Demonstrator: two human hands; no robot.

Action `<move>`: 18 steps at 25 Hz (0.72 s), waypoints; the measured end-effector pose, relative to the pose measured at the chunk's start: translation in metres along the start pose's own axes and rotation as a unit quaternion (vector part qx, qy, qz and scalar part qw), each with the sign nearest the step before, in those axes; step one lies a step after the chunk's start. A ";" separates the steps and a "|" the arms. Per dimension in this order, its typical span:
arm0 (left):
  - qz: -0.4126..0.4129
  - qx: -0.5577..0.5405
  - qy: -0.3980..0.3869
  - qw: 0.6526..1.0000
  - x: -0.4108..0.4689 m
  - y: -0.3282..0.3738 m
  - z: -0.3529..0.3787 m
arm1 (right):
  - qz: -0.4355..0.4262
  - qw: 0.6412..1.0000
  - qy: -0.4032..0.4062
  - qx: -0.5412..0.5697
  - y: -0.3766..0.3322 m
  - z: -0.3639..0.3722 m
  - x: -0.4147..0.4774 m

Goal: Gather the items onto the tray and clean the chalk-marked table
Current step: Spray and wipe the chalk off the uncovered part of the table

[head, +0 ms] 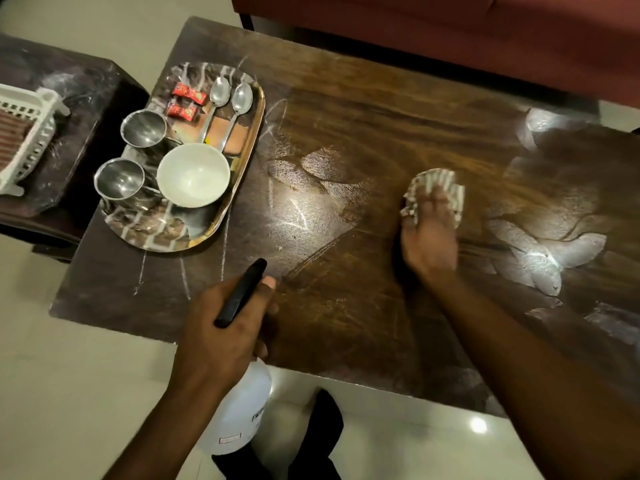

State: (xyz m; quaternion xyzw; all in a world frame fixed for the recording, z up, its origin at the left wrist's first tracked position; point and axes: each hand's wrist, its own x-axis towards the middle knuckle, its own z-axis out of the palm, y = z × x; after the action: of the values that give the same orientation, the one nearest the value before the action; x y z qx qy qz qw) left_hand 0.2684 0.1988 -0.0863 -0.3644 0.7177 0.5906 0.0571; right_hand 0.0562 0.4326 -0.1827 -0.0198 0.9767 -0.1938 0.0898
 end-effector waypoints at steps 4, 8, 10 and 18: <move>0.016 0.016 0.002 1.000 0.008 0.002 -0.001 | -0.379 0.899 -0.212 -0.052 -0.069 0.045 -0.116; 0.025 0.013 0.012 1.000 0.010 0.007 -0.009 | -0.616 0.723 -0.303 -0.071 -0.083 0.048 -0.099; 0.014 0.002 0.013 1.000 0.008 0.006 -0.014 | -0.520 0.808 -0.253 -0.108 -0.093 0.043 -0.038; -0.024 -0.020 0.037 0.999 0.000 -0.002 -0.037 | -0.230 0.965 -0.109 -0.065 -0.148 0.056 -0.009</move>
State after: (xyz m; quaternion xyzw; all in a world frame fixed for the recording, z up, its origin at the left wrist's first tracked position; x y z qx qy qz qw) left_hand 0.2825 0.1658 -0.0773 -0.4046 0.6984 0.5892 0.0372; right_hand 0.0755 0.2758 -0.1753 -0.2711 0.9407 -0.1418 0.1467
